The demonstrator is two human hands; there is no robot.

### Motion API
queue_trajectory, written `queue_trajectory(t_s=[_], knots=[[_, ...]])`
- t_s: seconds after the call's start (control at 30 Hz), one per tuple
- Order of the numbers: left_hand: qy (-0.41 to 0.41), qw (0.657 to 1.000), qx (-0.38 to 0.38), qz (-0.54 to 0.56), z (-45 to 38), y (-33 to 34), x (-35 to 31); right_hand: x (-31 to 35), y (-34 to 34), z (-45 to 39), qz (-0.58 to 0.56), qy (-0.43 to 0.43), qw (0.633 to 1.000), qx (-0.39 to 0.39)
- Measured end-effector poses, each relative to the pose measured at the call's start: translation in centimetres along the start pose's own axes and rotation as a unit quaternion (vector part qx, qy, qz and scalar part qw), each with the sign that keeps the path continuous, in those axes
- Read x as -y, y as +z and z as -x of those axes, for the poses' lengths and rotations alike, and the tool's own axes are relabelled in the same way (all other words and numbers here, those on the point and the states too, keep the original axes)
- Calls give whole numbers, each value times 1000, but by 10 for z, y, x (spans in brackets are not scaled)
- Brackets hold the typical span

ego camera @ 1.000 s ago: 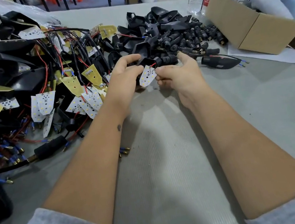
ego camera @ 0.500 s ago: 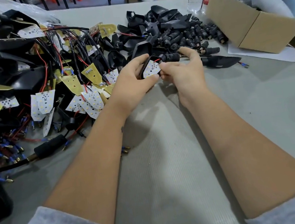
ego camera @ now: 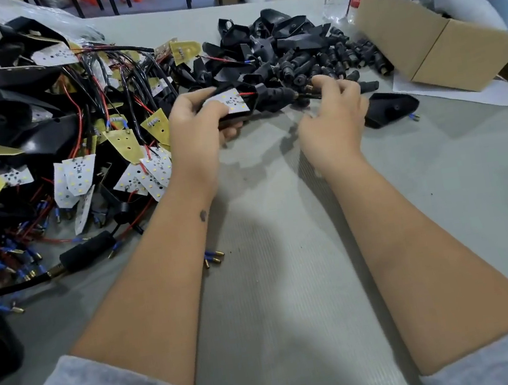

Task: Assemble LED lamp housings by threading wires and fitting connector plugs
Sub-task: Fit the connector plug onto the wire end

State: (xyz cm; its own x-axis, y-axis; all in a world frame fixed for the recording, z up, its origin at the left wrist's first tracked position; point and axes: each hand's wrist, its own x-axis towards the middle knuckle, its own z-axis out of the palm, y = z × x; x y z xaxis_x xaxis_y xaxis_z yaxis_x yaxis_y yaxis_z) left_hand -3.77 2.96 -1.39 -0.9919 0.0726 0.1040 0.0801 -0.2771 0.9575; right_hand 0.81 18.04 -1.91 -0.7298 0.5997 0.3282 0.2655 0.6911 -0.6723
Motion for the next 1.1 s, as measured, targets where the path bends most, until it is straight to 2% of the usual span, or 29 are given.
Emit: queue_trajectory(t_s=[0.1,0.23,0.43,0.5,0.6,0.7,0.97,1.1], knots=[[11,998,-10,59,0,-1,-4,0,0,0,64,-23,996,56],[-6,993,-27,112,0,-3,-3,1,2,3,70,-76,993,63],[-62,978,-68,185,-5,-4,-3,1,3,3,63,-95,993,43],[-74,972,-73,210,-5,-5,-3,2,3,3,26,-120,991,46],[-99,960,-87,248,-6,-7,-5,3,2,6,-101,-142,980,96],[-123,943,-110,289,-8,-9,-6,3,1,9,-116,-157,972,134],[-125,944,-112,284,-9,-8,-6,1,-2,8,-68,-144,984,78],[-125,943,-110,289,-7,-8,-6,2,-3,8,-73,-138,984,87]])
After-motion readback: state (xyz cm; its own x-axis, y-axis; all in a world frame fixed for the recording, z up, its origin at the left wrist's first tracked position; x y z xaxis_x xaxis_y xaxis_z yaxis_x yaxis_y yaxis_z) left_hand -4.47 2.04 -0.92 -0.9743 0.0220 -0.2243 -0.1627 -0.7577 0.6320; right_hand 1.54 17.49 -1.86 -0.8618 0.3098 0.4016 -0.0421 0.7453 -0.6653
